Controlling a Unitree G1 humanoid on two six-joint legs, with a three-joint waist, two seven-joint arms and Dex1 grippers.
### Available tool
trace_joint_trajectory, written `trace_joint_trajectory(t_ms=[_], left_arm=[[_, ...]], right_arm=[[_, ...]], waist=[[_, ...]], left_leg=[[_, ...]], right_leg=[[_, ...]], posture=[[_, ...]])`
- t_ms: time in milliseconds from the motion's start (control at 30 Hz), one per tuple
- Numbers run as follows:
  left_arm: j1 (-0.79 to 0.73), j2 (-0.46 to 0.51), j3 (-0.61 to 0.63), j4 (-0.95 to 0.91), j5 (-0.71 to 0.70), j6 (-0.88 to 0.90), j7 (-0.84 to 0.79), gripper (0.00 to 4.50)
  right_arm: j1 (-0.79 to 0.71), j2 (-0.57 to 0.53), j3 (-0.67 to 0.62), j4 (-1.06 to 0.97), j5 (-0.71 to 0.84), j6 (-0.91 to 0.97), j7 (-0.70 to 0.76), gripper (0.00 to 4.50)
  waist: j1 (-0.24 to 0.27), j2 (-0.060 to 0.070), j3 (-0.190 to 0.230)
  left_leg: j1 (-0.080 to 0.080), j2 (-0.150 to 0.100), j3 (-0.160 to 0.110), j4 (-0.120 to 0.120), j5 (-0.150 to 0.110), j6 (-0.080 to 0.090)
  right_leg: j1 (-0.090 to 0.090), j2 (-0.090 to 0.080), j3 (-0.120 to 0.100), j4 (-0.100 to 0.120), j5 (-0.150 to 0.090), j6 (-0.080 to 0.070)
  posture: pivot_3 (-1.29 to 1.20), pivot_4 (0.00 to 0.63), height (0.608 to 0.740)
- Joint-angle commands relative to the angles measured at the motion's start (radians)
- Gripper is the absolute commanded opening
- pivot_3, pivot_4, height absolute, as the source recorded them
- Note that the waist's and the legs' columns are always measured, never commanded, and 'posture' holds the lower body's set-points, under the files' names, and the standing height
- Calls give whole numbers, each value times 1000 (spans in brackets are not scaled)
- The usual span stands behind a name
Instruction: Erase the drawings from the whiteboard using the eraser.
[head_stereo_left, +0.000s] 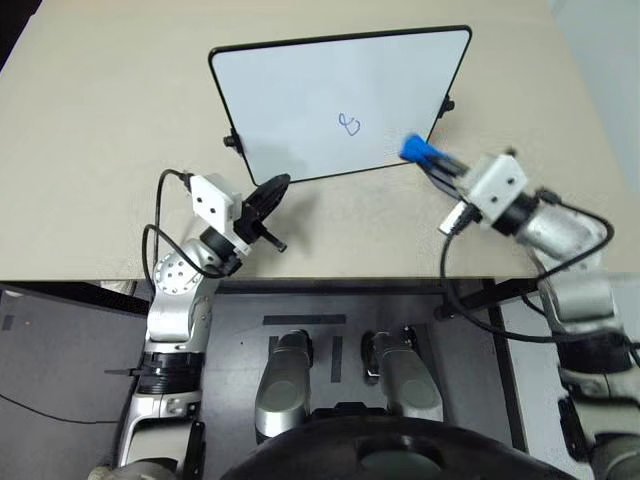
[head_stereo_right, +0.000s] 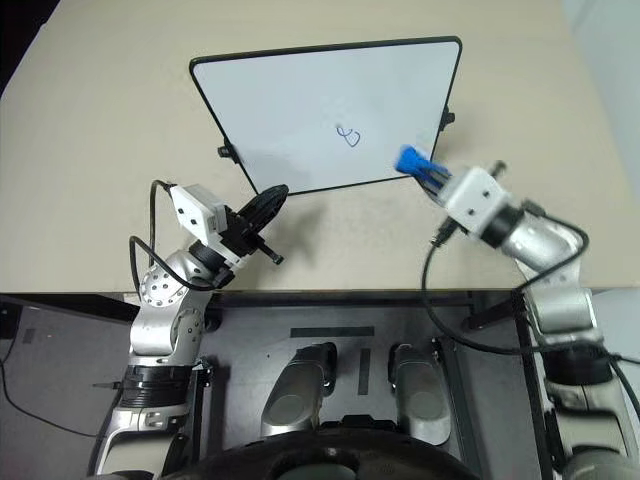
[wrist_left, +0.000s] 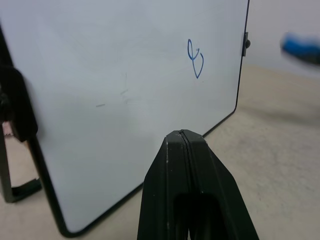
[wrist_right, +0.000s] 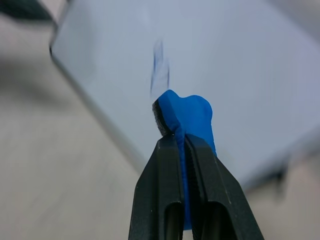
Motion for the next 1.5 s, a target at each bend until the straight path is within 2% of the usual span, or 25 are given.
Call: trace_joint_trajectory(t_ms=[33,67,233,500,600,733,833,1267,1500], left_arm=[[-20,-6,-11,-4,6,-16,-7,0],[-24,-8,-11,-1,6,-17,-6,0],[-10,-6,-5,-14,4,-20,3,0],[13,-3,5,-36,7,-21,19,0],[20,-1,10,-48,7,-20,24,0],[28,3,12,-57,6,-18,28,0],[29,5,10,-60,6,-15,30,0],[20,9,6,-60,7,-13,27,0],[15,7,2,-58,8,-13,26,0]], right_arm=[[-106,31,100,151,-141,-225,-33,25],[-134,40,117,199,-170,-275,-46,25],[-269,85,184,467,-327,-506,-177,25],[-445,118,240,828,-539,-673,-436,25],[-493,120,239,896,-613,-700,-581,25],[-523,117,238,925,-659,-721,-690,25],[-531,119,254,957,-685,-718,-722,25],[-517,169,313,1131,-680,-716,-679,25],[-536,165,320,1152,-692,-705,-722,25]], waist=[[0,0,0],[3,0,0],[8,0,0],[7,0,0],[5,0,0],[4,0,0],[3,0,0],[-1,0,0],[-2,0,0]], left_leg=[[0,0,0,0,-1,0],[-1,0,0,0,-1,0],[-7,0,-1,1,-4,2],[-8,1,0,1,-5,1],[-8,1,0,1,-5,1],[-8,1,0,1,-5,1],[-8,1,0,1,-11,-9],[-7,1,0,1,-10,-9],[-8,1,0,1,-10,-9]], right_leg=[[-1,0,0,1,2,-4],[-2,0,0,1,4,-10],[-8,-2,0,1,6,-10],[-12,-4,-2,2,11,-15],[-13,-4,-2,1,12,-16],[-14,-4,-2,2,15,-17],[-15,-4,-1,1,18,-18],[-14,-4,0,2,21,-19],[-15,-4,0,1,23,-19]], posture=[[0,150,740],[0,150,740],[0,150,740],[0,150,740],[0,150,740],[0,150,740],[0,150,740],[0,150,740],[0,150,740]])
